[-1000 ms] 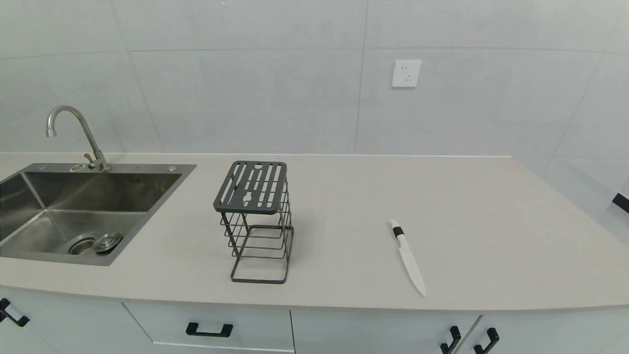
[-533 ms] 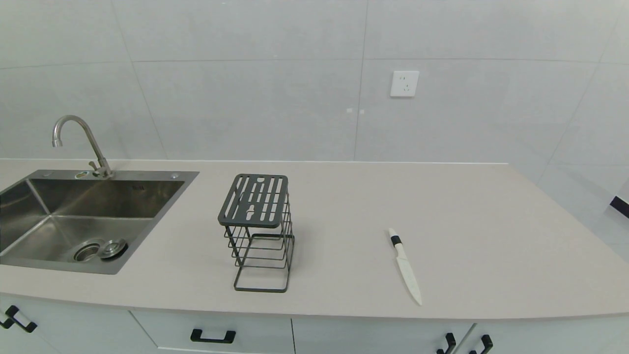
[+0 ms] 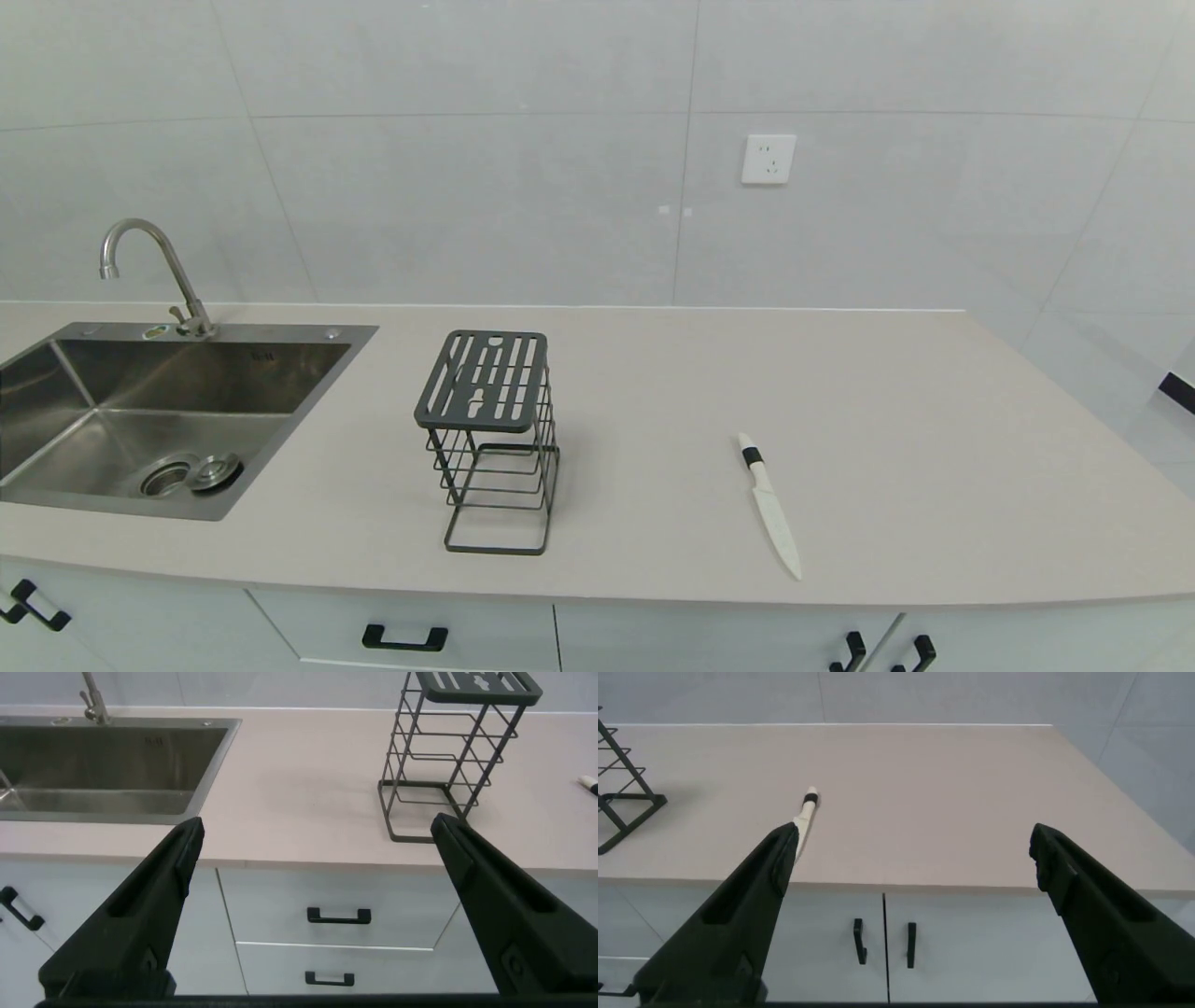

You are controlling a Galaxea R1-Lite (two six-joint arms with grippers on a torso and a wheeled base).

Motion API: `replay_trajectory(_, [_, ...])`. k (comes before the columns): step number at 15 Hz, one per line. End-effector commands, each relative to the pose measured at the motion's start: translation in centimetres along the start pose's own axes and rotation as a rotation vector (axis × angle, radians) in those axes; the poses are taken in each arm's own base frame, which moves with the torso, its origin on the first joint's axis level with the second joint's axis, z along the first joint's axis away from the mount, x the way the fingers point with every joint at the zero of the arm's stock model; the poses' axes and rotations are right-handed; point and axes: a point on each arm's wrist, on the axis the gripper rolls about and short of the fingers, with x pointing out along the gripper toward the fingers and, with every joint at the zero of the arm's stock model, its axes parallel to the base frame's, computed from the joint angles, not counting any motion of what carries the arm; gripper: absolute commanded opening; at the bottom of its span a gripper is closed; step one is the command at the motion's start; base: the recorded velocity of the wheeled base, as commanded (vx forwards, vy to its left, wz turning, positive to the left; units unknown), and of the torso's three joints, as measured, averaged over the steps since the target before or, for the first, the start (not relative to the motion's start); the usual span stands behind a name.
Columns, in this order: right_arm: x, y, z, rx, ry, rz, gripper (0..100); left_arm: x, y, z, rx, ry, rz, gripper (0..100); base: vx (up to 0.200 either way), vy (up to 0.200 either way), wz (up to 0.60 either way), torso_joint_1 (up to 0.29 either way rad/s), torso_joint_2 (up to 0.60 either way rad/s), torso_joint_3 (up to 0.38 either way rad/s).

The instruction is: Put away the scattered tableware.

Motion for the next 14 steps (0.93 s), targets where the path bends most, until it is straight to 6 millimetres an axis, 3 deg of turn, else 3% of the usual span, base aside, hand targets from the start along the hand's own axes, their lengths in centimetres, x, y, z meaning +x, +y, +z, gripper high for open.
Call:
replay_trajectory(1, [0.00, 0.00, 0.00, -0.001, 0.001, 0.000, 100, 0.00, 0.00, 0.01, 0.000, 0.000, 0.000, 100, 0.000, 0.000, 0.00, 0.000, 0.00, 0.000])
replay_trajectory(5, [0.00, 0.00, 0.00, -0.001, 0.001, 0.000, 100, 0.01, 0.00, 0.01, 0.000, 0.001, 0.000, 100, 0.000, 0.000, 0.00, 0.058, 0.00, 0.063])
replay_trajectory(14, [0.01, 0.00, 0.00, -0.001, 0.002, 0.000, 100, 0.00, -0.01, 0.01, 0.011, 0.000, -0.005, 100, 0.000, 0.000, 0.00, 0.292, -0.04, 0.247])
